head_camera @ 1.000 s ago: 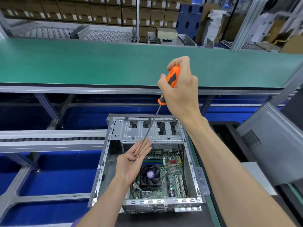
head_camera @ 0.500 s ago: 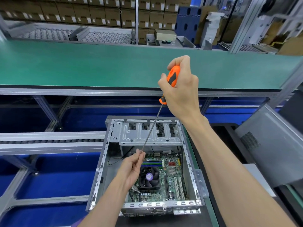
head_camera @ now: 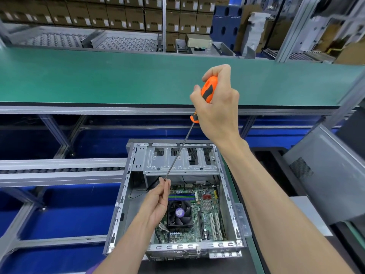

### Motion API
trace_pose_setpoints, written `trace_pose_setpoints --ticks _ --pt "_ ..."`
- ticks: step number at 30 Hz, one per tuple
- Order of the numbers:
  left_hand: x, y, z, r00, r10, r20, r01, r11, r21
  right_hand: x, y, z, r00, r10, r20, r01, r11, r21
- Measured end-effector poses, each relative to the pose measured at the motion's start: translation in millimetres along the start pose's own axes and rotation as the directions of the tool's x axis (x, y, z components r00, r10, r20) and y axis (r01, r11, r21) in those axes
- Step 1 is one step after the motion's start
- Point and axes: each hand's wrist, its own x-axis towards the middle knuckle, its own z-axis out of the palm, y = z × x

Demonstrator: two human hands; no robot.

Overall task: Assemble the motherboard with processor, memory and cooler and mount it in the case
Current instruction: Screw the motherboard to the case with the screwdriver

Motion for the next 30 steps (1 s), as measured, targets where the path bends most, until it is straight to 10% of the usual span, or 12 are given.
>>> trace_pose_setpoints --ticks 14,30 --pt "-4 14 -3 0.982 0.050 0.180 0.042 0.881 -0.471 -4 5 5 0.999 0.040 -0.037 -0.036 0.995 0.095" --pt "0 16 -5 0.990 0.094 0.109 -0.038 0.899 -0.436 -5 3 7 0.999 0.034 0.041 -0.038 0.994 0.104"
